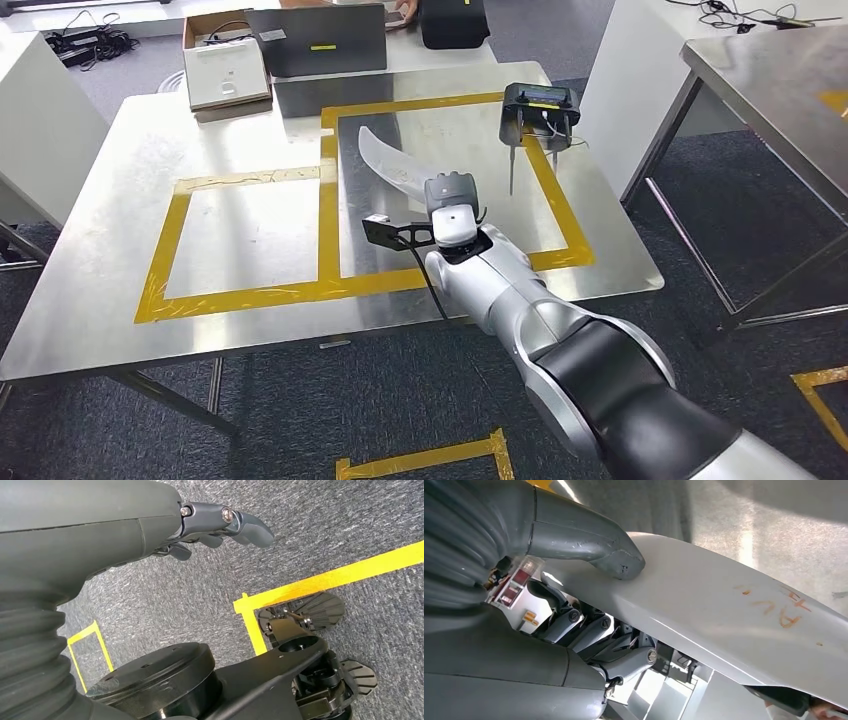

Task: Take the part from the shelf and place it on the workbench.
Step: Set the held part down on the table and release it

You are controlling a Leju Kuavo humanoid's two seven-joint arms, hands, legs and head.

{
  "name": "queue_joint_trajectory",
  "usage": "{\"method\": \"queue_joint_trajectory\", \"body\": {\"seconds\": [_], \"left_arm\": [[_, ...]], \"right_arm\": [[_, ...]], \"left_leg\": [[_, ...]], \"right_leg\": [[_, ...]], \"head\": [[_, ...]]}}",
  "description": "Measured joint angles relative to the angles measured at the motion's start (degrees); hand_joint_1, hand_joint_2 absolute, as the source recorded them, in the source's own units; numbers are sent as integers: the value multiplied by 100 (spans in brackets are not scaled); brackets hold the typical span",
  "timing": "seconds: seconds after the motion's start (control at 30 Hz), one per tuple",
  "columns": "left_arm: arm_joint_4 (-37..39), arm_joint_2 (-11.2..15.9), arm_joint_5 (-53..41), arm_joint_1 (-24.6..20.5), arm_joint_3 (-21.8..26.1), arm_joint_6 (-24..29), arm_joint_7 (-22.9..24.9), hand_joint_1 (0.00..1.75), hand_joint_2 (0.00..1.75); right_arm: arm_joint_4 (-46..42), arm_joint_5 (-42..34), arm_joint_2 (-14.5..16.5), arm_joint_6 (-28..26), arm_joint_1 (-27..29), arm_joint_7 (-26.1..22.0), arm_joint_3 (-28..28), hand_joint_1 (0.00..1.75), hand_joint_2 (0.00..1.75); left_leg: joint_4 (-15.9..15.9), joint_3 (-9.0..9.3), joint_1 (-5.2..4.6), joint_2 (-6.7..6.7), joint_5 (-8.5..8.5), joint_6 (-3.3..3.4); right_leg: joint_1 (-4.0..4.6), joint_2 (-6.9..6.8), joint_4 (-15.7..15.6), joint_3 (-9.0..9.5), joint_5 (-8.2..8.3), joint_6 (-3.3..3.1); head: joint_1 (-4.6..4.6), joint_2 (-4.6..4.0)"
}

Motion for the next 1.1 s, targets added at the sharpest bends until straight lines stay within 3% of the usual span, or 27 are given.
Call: {"method": "queue_joint_trajectory", "body": {"seconds": [0.67,0.8,0.9,1.03,1.1], "left_arm": [[1,-1,-9,1,0,0,-98,0,175],[1,-1,-12,0,0,0,-80,0,175],[0,-1,-38,-1,0,0,-53,0,175],[-1,-2,-43,-9,0,0,38,0,0],[-1,-3,-35,-12,0,0,63,0,0]], "right_arm": [[30,0,72,27,81,-42,99,162,175],[30,1,81,30,84,-42,99,0,175],[30,2,85,35,84,-44,102,0,175],[30,4,89,42,83,-44,103,0,175],[30,4,89,43,83,-44,103,0,175]], "left_leg": [[3,-2,0,0,-1,1],[4,-2,0,0,-1,1],[4,-2,0,0,-1,1],[5,-2,0,0,-1,1],[5,-2,0,0,-1,1]], "right_leg": [[0,0,0,0,0,0],[0,0,0,0,0,0],[0,0,0,0,0,0],[0,0,0,0,0,0],[0,0,0,1,0,0]], "head": [[0,0],[0,0],[0,0],[0,0],[0,0]]}}
